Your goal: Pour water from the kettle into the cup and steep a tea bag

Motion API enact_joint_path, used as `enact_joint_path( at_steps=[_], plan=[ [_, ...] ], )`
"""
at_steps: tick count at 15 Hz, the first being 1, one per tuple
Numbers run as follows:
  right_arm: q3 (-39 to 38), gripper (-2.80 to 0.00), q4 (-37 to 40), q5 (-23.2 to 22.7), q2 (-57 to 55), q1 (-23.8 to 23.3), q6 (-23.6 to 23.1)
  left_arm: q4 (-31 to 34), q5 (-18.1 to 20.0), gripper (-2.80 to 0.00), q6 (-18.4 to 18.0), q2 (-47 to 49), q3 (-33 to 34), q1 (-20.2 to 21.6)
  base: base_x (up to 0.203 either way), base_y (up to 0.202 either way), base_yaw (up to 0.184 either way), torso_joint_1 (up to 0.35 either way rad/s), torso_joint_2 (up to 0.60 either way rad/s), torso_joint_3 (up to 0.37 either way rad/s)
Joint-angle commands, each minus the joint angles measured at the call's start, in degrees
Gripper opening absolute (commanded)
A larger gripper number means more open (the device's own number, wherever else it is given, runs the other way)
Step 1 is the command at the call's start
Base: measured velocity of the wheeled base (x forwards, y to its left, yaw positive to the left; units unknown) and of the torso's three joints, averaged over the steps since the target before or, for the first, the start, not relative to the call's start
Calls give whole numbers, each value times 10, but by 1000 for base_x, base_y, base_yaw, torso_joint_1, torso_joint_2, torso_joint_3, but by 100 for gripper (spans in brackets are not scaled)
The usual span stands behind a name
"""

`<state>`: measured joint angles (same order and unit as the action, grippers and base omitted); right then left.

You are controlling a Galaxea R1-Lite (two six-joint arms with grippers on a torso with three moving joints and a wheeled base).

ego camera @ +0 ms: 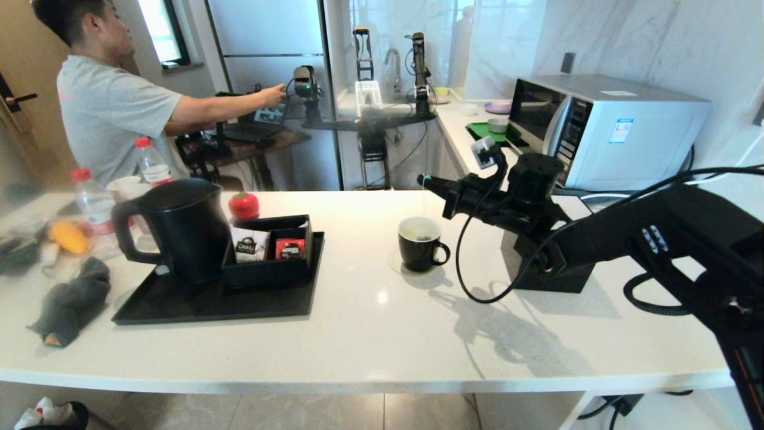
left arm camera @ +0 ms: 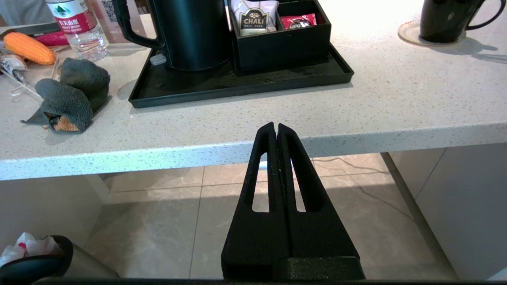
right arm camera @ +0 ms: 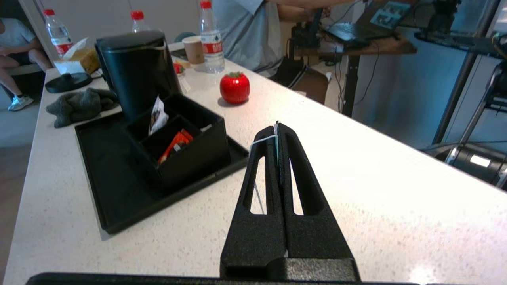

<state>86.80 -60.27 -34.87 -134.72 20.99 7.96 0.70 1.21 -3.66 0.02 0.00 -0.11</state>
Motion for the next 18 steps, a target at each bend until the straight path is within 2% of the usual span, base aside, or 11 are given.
enact_joint_path(
  at_steps=[1,5,9,12,16,18],
  plan=[
    [-29,-280,-21,-3,-14,0,0,0,0,-280,0,0,0,0,0,0,0,0,0,0],
    [-82,-280,-58,-3,-19,0,0,0,0,-280,0,0,0,0,0,0,0,0,0,0],
    [-80,-280,-59,-3,-24,0,1,0,0,-280,0,0,0,0,0,0,0,0,0,0],
    [-29,-280,-38,-4,-20,-4,3,0,0,-280,0,0,0,0,0,0,0,0,0,0],
    [85,-280,41,-4,-13,-18,3,0,0,-280,0,0,0,0,0,0,0,0,0,0],
    [113,-280,69,-4,-13,-24,3,0,0,-280,0,0,0,0,0,0,0,0,0,0]
  ],
)
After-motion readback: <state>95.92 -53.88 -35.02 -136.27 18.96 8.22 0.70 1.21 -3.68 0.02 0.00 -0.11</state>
